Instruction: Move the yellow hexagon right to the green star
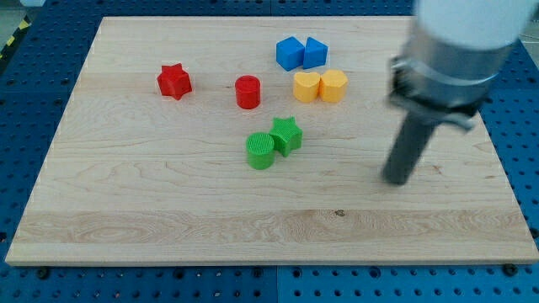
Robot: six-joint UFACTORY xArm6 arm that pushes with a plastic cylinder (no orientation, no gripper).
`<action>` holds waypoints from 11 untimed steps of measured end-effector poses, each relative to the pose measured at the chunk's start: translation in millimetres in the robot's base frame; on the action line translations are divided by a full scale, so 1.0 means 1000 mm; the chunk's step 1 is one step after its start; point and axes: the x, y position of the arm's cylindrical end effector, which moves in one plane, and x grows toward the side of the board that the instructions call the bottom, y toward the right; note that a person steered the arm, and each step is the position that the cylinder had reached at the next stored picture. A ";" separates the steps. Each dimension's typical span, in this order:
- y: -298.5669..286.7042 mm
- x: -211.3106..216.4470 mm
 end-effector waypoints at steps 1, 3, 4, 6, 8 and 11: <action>0.037 -0.092; -0.031 -0.173; -0.078 -0.171; -0.102 -0.136; -0.102 -0.114; -0.102 -0.084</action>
